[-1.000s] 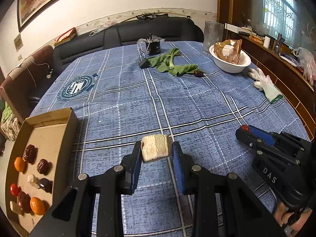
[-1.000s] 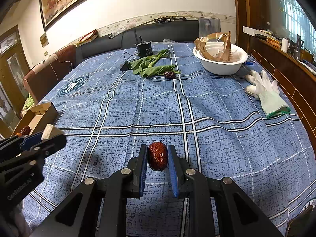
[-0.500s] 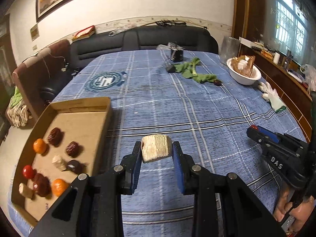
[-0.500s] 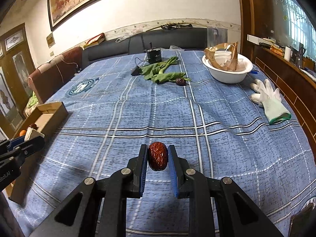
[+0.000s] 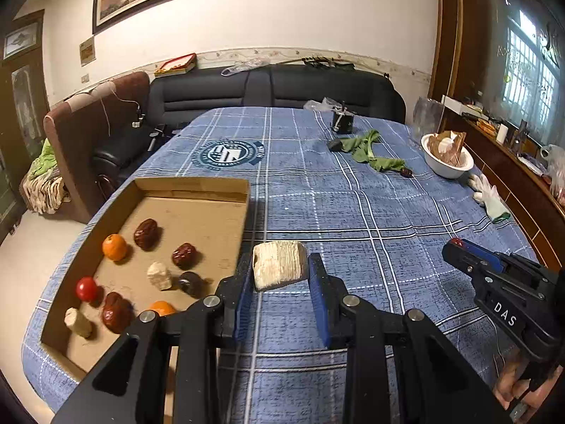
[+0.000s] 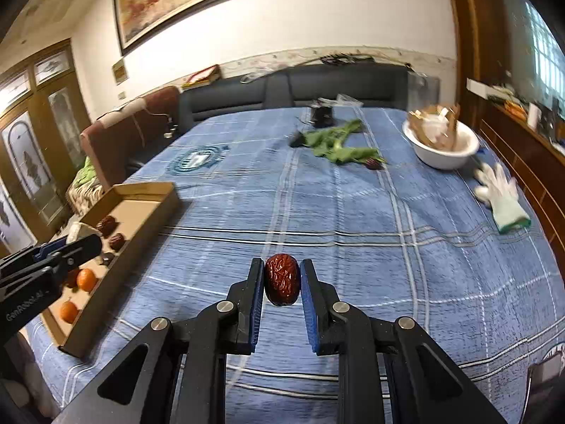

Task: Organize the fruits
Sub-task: 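Carry the red date and yam chunk into the tray and open both tools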

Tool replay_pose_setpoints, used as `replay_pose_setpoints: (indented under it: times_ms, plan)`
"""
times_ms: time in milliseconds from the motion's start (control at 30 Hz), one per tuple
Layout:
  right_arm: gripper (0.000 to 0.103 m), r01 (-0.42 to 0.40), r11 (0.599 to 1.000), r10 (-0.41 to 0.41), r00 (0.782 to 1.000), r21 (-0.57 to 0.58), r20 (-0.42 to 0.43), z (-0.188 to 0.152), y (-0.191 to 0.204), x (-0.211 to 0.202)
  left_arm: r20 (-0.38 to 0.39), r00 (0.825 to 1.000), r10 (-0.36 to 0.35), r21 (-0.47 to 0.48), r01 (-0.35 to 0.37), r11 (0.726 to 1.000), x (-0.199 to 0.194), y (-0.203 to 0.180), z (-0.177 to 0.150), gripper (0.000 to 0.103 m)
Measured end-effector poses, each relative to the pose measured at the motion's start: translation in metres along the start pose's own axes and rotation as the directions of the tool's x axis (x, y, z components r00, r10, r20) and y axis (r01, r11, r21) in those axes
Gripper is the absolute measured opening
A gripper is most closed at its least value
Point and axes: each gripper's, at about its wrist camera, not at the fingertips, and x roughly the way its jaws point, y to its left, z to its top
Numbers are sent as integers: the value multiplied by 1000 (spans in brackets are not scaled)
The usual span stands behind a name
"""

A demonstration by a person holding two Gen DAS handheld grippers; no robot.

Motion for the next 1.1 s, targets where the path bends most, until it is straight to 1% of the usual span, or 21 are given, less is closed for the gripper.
replay_pose_setpoints:
  times_ms: [233, 367, 467, 633, 767, 867, 967, 1100]
  plan:
    - [22, -43, 996, 44, 999, -82, 5, 6, 41, -4, 17, 1000, 17, -35, -17, 999, -9, 23, -7, 29]
    - [23, -83, 990, 82, 997, -115, -8, 7, 65, 0, 3, 999, 33, -68, -33, 997, -6, 43, -13, 29]
    - [23, -126, 982, 123, 992, -138, -31, 7, 86, 8, -14, 998, 60, -109, -61, 992, -3, 67, -19, 29]
    - [23, -222, 960, 209, 974, -173, -89, 7, 126, 25, -46, 992, 120, -193, -127, 973, -1, 118, -31, 29]
    - [23, -295, 934, 271, 952, -202, -140, 3, 160, 39, -76, 985, 157, -251, -171, 953, -1, 155, -41, 29]
    - [23, -324, 918, 290, 942, -231, -167, 0, 184, 49, -86, 982, 170, -272, -187, 944, -1, 170, -47, 29]
    - [23, -343, 905, 299, 934, -251, -196, -5, 201, 58, -105, 980, 167, -273, -190, 943, 4, 177, -51, 30]
    - [23, -336, 900, 277, 933, -277, -231, -12, 216, 73, -104, 979, 175, -254, -197, 947, 8, 177, -53, 29]
